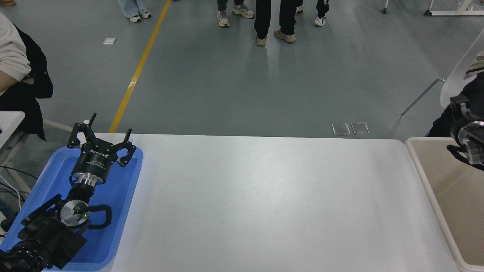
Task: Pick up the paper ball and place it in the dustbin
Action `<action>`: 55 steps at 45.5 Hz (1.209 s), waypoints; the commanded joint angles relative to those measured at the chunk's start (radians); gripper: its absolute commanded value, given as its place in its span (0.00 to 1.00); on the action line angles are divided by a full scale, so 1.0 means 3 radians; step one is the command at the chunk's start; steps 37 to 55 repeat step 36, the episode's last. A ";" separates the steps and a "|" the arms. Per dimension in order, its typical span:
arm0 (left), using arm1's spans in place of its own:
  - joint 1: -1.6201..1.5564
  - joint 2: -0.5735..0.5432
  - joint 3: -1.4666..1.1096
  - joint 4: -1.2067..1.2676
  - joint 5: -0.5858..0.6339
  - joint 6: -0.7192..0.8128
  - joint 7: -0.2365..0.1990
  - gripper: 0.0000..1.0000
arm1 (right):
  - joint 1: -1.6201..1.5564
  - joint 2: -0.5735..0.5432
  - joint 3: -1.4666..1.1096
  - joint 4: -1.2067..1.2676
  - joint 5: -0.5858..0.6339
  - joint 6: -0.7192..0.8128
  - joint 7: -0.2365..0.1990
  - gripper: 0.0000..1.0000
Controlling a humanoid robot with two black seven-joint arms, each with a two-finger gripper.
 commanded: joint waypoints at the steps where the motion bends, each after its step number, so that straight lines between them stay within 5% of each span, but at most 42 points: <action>1: 0.0001 0.0000 0.0001 0.0000 0.0000 0.0000 0.0000 1.00 | -0.0430 0.0018 0.1130 0.0426 -0.0037 0.0011 0.0869 1.00; 8: 0.0001 0.0000 0.0001 0.0000 0.0000 0.0000 0.0000 1.00 | -0.0783 0.0054 0.1370 0.0662 -0.0063 0.0200 0.1811 1.00; 13: -0.0004 0.0000 -0.0004 0.0000 0.0000 0.0000 0.0000 1.00 | -0.1013 0.0146 0.1473 0.0728 -0.0063 0.0333 0.2088 1.00; 33: 0.0001 0.0000 -0.0004 0.0000 0.0000 0.0000 0.0000 1.00 | -0.1576 0.0550 0.1785 0.0922 -0.0273 0.0420 0.2119 1.00; 55: 0.0001 0.0000 0.0001 0.0000 0.0000 0.0000 0.0000 1.00 | -0.1581 0.0555 0.1790 0.0943 -0.0283 0.0415 0.2124 1.00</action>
